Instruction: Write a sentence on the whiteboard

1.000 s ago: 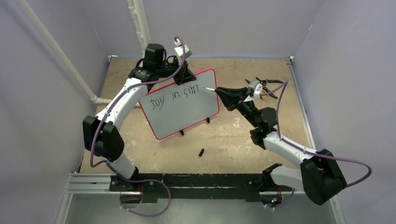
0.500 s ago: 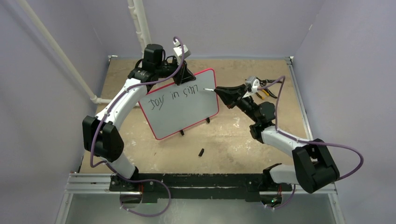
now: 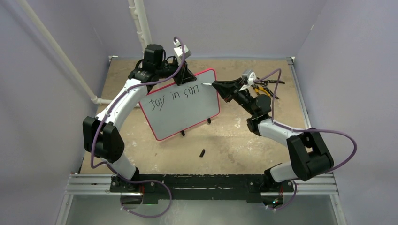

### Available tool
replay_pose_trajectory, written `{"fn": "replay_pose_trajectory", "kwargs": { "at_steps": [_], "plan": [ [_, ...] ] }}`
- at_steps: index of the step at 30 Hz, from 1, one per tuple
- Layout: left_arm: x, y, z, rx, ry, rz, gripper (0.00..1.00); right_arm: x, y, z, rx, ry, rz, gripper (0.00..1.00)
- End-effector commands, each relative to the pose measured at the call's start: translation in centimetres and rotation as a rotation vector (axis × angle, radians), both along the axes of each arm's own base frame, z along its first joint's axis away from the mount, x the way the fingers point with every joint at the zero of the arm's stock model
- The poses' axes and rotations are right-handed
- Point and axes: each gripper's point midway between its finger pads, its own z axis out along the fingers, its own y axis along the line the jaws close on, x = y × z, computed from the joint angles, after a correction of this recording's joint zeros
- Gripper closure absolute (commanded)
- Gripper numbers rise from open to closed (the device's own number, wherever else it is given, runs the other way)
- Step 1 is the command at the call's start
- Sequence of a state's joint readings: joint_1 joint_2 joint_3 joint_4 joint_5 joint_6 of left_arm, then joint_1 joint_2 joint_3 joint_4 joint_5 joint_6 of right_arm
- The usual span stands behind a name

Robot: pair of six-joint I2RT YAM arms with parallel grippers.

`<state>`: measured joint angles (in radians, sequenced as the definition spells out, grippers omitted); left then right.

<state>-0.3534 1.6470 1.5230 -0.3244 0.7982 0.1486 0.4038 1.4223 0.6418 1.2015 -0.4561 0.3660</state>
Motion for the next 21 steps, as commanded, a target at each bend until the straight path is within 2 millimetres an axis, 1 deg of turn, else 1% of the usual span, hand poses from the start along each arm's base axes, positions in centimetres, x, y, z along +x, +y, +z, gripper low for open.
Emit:
{"fn": "replay_pose_trajectory", "kwargs": {
  "at_steps": [1, 6, 10, 17, 21],
  "plan": [
    [-1.8, 0.8, -2.7, 0.04, 0.108, -0.022, 1.0, 0.4, 0.1, 2.7, 0.032, -0.075, 0.002, 1.0],
    [-1.6, 0.9, -2.6, 0.033, 0.108, -0.019, 1.0, 0.5, 0.5, 2.0, 0.019, -0.056, 0.017, 1.0],
    [-1.6, 1.0, -2.4, 0.027, 0.108, -0.021, 1.0, 1.0, 0.6, 1.1, 0.007, -0.031, 0.012, 1.0],
    [-1.6, 1.0, -2.3, 0.02, 0.108, -0.022, 1.0, 2.0, 0.3, 0.0, -0.009, 0.012, -0.027, 1.0],
    [-1.5, 1.1, -2.3, 0.017, 0.107, -0.018, 1.0, 1.7, 0.3, -1.4, -0.028, 0.057, -0.023, 1.0]
  ]
}}
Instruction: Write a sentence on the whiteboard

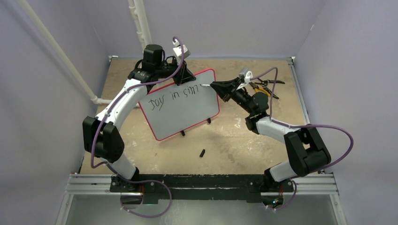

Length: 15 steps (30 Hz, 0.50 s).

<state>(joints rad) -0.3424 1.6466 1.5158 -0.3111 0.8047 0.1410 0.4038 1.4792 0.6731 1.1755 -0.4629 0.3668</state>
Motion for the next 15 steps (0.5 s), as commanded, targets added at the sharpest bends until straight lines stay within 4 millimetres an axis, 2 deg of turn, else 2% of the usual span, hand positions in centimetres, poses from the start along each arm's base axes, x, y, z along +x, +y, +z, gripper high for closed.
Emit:
{"fn": "replay_pose_trajectory", "kwargs": {
  "at_steps": [1, 9, 15],
  "plan": [
    [-1.8, 0.8, -2.2, 0.023, 0.105, -0.026, 1.0, 0.4, -0.3, -0.3, -0.009, 0.022, -0.028, 1.0],
    [-1.7, 0.8, -1.9, 0.018, 0.097, -0.023, 1.0, -0.2, -0.4, -3.3, -0.038, 0.107, -0.034, 1.0],
    [-1.6, 0.9, -1.9, 0.016, 0.098, -0.02, 1.0, -0.5, 0.0, -3.9, -0.048, 0.124, -0.022, 1.0]
  ]
}}
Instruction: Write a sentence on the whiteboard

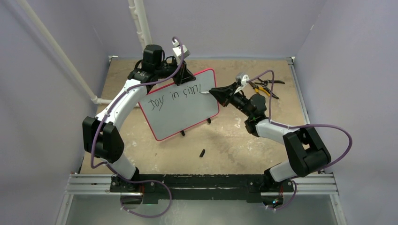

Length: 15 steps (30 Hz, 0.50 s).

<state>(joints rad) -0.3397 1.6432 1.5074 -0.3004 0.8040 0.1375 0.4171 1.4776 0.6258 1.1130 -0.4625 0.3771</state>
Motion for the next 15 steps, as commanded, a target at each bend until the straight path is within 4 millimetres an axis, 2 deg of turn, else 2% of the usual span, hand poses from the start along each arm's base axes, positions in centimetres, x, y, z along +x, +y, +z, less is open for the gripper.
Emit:
{"fn": "replay_pose_trajectory", "kwargs": {
  "at_steps": [1, 3, 10, 15],
  "plan": [
    [-1.7, 0.8, -1.9, 0.018, 0.1, -0.024, 1.0, 0.1, -0.3, -0.4, -0.013, 0.014, -0.036, 1.0],
    [-1.6, 0.8, -1.9, 0.017, 0.102, -0.023, 1.0, 0.0, -0.3, 0.0, -0.008, 0.002, -0.032, 1.0],
    [-1.6, 0.8, -1.9, 0.015, 0.102, -0.024, 1.0, -1.4, -0.3, 4.3, 0.081, -0.09, 0.006, 1.0],
    [-1.7, 0.8, -1.9, 0.015, 0.103, -0.026, 1.0, -1.0, -1.0, 6.4, 0.133, -0.139, -0.036, 1.0]
  ]
}}
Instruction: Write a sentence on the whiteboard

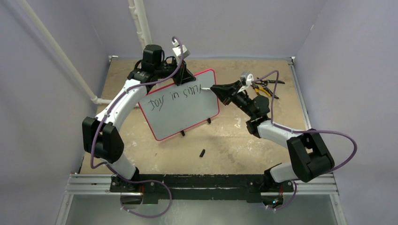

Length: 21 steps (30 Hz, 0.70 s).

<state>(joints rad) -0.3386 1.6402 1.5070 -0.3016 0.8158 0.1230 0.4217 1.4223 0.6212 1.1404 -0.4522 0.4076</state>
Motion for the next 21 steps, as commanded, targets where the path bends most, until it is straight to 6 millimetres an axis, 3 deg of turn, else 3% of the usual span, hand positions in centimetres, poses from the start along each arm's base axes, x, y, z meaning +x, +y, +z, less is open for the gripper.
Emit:
{"fn": "replay_pose_trajectory", "kwargs": {
  "at_steps": [1, 13, 21],
  "plan": [
    [-1.4, 0.9, -2.1, 0.025, 0.09, -0.02, 1.0, 0.1, -0.7, 3.9, 0.085, -0.095, -0.043, 1.0],
    [-1.4, 0.9, -2.2, 0.023, 0.092, -0.023, 1.0, 1.7, -0.3, 3.6, 0.087, -0.089, -0.063, 1.0],
    [-1.4, 0.9, -2.2, 0.023, 0.093, -0.02, 1.0, 2.6, -1.7, 3.0, 0.098, -0.058, -0.158, 1.0]
  ]
}}
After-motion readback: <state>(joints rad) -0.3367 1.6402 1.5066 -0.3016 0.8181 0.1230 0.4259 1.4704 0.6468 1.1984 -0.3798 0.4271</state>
